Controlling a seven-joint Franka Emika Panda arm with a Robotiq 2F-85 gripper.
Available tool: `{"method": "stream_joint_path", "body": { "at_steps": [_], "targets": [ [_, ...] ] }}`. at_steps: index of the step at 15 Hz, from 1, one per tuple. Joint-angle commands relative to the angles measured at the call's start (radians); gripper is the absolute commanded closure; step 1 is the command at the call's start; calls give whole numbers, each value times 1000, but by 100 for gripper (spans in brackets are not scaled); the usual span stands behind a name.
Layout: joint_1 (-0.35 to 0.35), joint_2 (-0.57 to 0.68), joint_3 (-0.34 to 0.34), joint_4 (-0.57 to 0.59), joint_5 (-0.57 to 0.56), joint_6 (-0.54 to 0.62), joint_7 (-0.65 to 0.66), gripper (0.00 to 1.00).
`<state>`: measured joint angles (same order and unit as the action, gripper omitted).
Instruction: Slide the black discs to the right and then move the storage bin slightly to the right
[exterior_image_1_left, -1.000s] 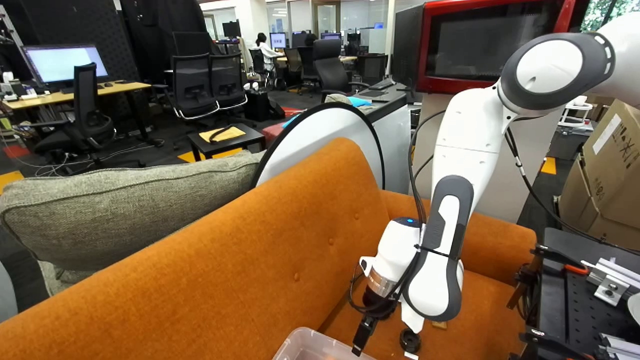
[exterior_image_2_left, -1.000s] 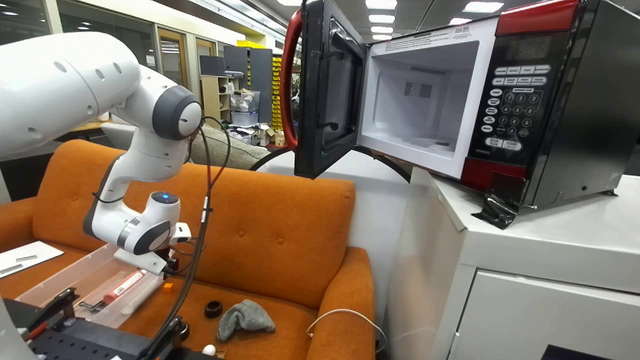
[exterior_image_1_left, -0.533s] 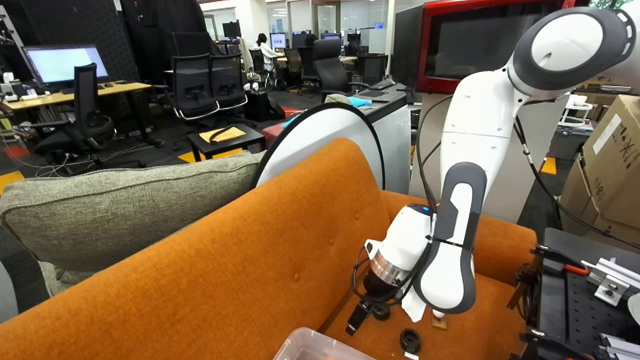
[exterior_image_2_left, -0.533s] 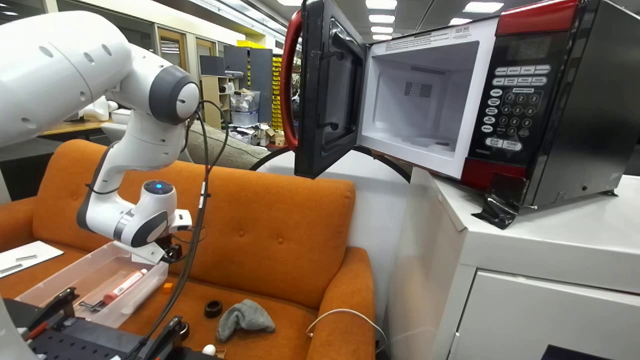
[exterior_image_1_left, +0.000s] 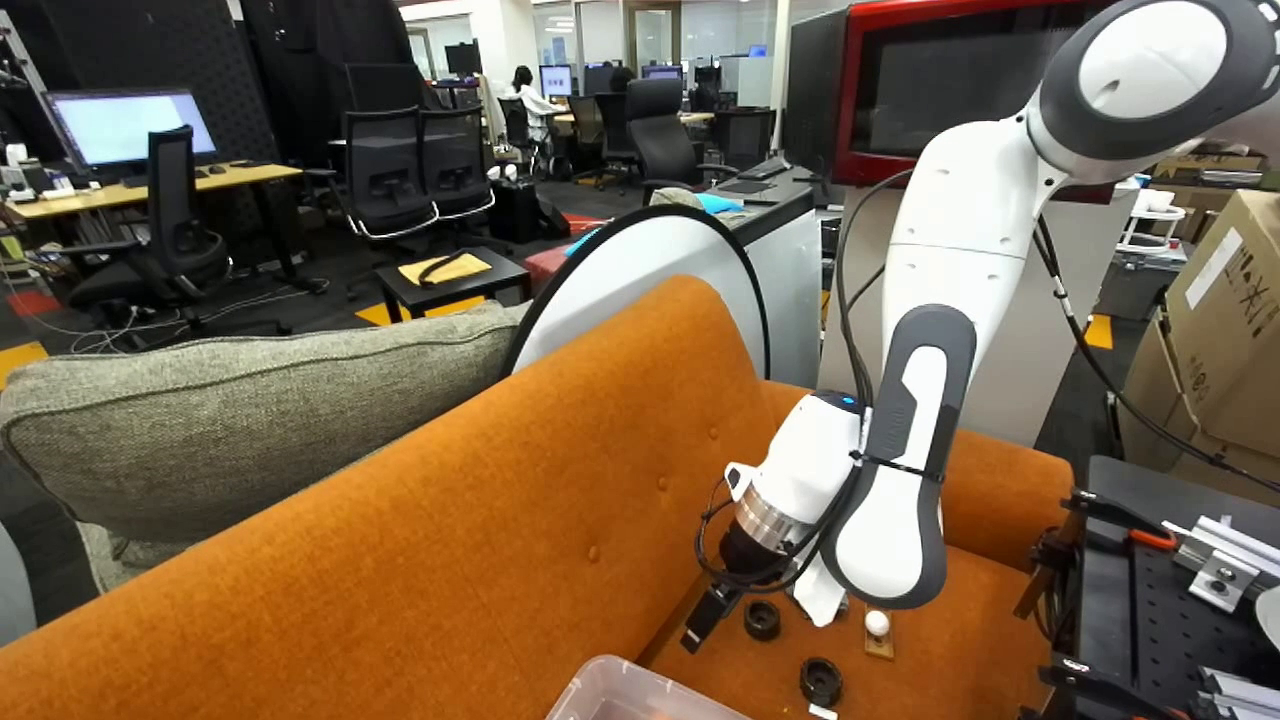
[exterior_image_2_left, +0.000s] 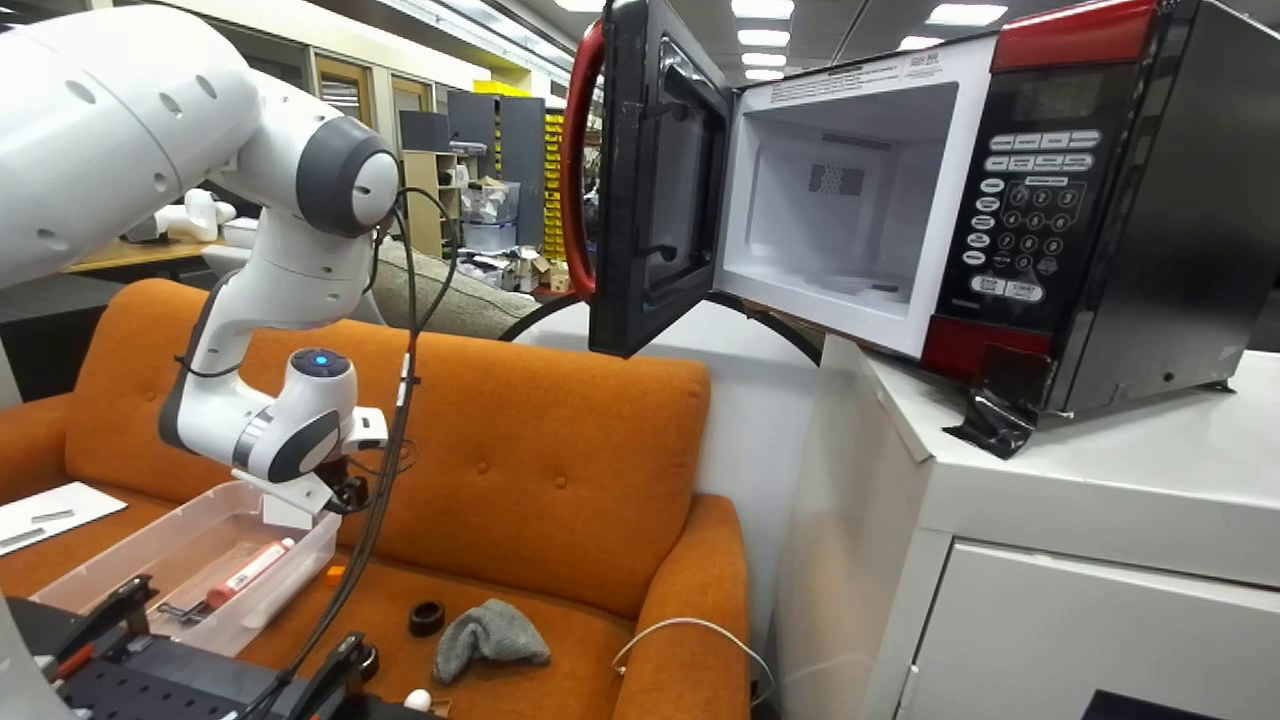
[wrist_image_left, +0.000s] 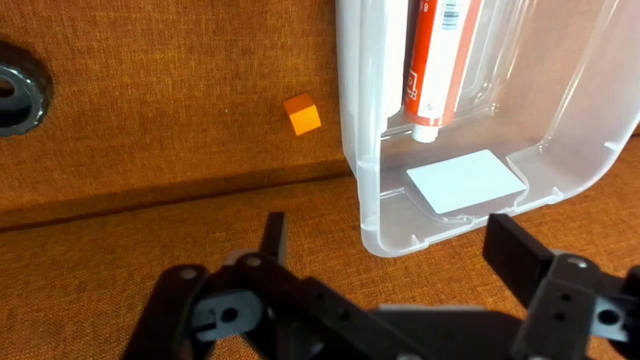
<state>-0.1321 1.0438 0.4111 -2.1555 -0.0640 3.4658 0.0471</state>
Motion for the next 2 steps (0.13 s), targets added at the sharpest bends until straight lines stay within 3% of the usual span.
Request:
{"method": "stream_joint_path", "body": {
  "at_steps": [1, 2],
  "targets": [
    [6, -1, -8, 2, -17, -1, 20, 0],
    [6, -1, -8, 2, -17, -1, 20, 0]
  ]
}}
